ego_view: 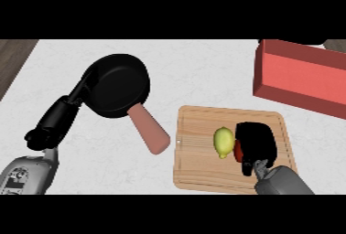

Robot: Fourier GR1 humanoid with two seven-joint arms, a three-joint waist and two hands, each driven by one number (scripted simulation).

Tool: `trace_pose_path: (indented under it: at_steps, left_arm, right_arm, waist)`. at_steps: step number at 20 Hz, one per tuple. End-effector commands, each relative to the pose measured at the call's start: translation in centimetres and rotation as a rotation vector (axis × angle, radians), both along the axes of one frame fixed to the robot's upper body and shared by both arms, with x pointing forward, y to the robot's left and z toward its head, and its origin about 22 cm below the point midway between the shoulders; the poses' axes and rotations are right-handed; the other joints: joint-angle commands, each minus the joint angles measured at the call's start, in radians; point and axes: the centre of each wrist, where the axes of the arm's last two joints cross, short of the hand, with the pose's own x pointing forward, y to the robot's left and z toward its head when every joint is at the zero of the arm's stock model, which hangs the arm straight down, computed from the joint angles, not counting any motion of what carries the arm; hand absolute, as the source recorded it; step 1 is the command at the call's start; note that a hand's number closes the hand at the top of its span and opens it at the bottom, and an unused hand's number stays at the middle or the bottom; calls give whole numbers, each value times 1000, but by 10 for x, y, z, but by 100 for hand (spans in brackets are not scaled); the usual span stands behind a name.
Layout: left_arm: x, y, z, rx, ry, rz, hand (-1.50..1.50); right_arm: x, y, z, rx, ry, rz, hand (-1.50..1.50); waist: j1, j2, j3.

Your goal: Pick the bell pepper from the cutting board and place it in the cardboard box

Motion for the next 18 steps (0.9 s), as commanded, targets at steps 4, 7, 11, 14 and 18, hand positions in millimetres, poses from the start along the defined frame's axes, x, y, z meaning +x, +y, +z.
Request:
trace_pose_path:
  at_steps: [4, 7, 11, 14, 18]
  left_arm:
    - [-7, 8, -3, -14, -3, 0, 0]
    - [1, 7, -4, 7, 9, -9, 0]
    - [6, 1, 2, -1, -13, -36, 0]
    - [6, 1, -4, 3, 11, 3, 0]
    - [-6, 16, -10, -2, -10, 21, 0]
  right_arm:
    - [-2, 11, -5, -38, -136, 104, 150]
    - [-10, 10, 19, 104, -152, 421, 150]
    - [-33, 32, 31, 342, -110, 914, 150]
    - [-31, 4, 55, 410, -196, 1093, 150]
    - [-18, -47, 98, 363, -350, 1197, 150]
  waist:
    - [3, 1, 1]
    - [4, 1, 2]
    - [36, 8, 7]
    - [-6, 3, 5]
    - [-7, -1, 2]
